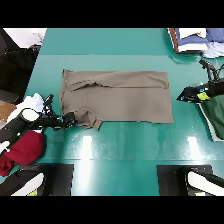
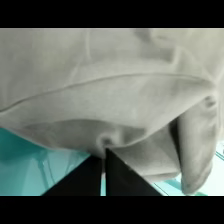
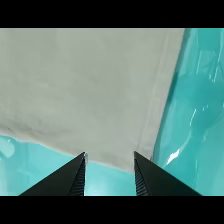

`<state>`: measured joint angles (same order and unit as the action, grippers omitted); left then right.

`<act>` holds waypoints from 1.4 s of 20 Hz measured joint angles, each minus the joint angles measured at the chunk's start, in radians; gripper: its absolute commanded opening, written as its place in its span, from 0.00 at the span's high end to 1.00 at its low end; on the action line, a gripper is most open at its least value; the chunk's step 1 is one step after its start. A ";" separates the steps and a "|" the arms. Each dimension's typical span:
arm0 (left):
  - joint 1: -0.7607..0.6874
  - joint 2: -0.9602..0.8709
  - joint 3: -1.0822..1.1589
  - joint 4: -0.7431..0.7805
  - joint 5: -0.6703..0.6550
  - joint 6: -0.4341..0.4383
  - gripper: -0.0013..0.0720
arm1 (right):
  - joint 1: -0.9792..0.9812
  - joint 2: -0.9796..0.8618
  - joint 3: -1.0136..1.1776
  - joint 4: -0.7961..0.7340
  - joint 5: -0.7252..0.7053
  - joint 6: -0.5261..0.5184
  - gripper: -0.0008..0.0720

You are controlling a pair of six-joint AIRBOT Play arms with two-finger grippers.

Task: Fold the shirts.

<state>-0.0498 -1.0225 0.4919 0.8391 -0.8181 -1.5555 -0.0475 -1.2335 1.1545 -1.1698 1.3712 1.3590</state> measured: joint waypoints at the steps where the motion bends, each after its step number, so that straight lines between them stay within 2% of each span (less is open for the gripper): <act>1: -0.003 0.001 0.011 0.000 0.000 -0.003 0.95 | -0.013 0.002 -0.011 0.000 0.018 0.000 0.52; 3: -0.006 0.006 0.047 0.013 -0.021 -0.002 0.95 | -0.046 0.002 -0.053 0.000 0.032 -0.003 0.51; 4: -0.008 0.010 0.071 0.023 -0.036 0.004 0.95 | -0.067 0.002 -0.085 0.000 0.040 -0.006 0.45; 5: -0.008 0.015 0.097 0.033 -0.053 0.012 0.95 | -0.087 0.002 -0.120 0.000 0.040 -0.010 0.29; 9: -0.010 0.024 0.168 0.053 -0.098 0.035 0.95 | -0.158 -0.015 -0.254 0.027 -0.003 -0.042 0.30; 11: -0.010 0.026 0.184 0.059 -0.109 0.039 0.95 | -0.171 -0.044 -0.295 0.074 -0.027 -0.069 0.36; 14: -0.010 0.027 0.195 0.066 -0.116 0.043 0.95 | -0.159 -0.094 -0.322 0.131 -0.082 -0.096 0.38; 16: -0.010 0.027 0.198 0.069 -0.120 0.044 0.95 | -0.132 -0.118 -0.329 0.163 -0.105 -0.105 0.64; 17: -0.010 0.027 0.200 0.074 -0.126 0.045 0.95 | -0.117 -0.127 -0.332 0.166 -0.116 -0.106 0.80; 19: -0.010 0.027 0.201 0.099 -0.152 0.046 0.95 | -0.097 -0.137 -0.335 0.168 -0.130 -0.111 0.97; 23: -0.010 0.060 0.217 0.225 -0.274 0.046 0.95 | -0.101 -0.112 -0.338 0.144 -0.083 -0.118 0.97; 28: -0.011 0.238 0.226 0.336 -0.491 0.045 0.95 | -0.184 0.077 -0.338 0.040 0.091 -0.121 0.97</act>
<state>-0.0608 -0.7841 0.7181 1.1748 -1.3087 -1.5101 -0.2317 -1.1568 0.8162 -1.1297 1.4624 1.2377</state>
